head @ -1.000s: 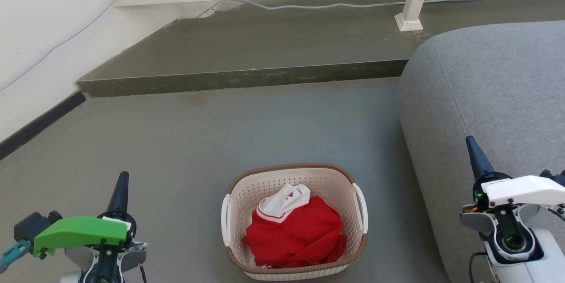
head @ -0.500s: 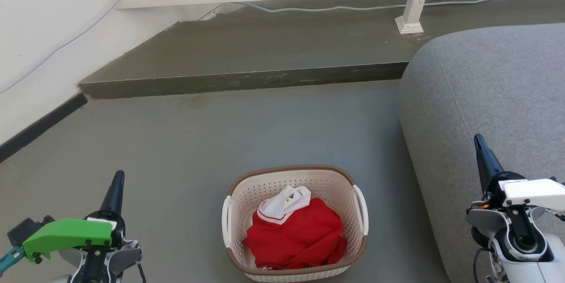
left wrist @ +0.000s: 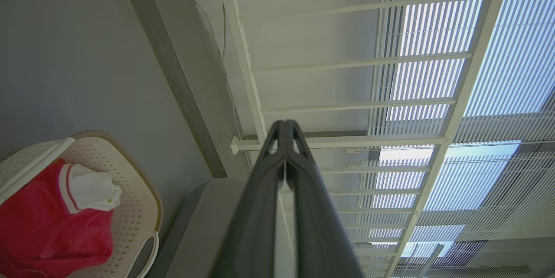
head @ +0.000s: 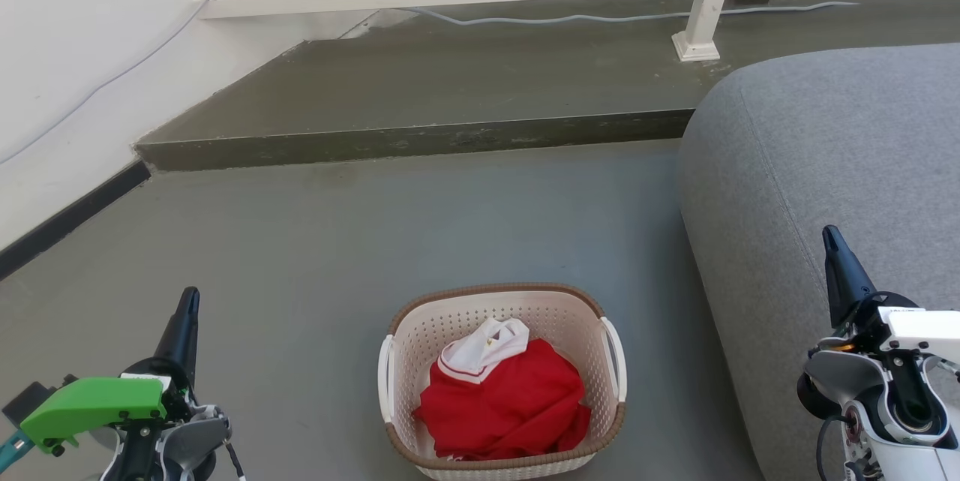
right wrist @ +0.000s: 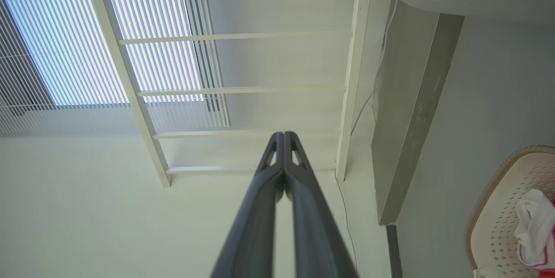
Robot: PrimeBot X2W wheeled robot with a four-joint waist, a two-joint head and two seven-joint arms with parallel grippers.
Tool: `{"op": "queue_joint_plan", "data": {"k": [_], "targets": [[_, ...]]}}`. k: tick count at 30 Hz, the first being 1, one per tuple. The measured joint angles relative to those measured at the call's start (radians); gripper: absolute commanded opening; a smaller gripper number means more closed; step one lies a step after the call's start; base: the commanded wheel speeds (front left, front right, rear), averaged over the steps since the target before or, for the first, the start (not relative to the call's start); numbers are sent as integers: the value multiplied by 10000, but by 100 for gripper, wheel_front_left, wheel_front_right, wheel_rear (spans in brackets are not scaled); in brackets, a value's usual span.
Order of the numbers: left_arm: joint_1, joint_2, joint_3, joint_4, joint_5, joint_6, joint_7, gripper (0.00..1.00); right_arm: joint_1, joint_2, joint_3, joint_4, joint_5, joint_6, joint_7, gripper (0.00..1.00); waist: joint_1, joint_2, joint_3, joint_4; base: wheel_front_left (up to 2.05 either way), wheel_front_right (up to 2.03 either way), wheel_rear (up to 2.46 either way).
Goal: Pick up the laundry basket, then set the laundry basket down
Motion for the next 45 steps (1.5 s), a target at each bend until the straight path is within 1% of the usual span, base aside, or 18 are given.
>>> {"op": "queue_joint_plan", "data": {"k": [45], "targets": [[0,-27,31,-4,0,0,0,0,2,21,-23,-19,0,42,12,0,0,0,3,0,0,0,0]]}}
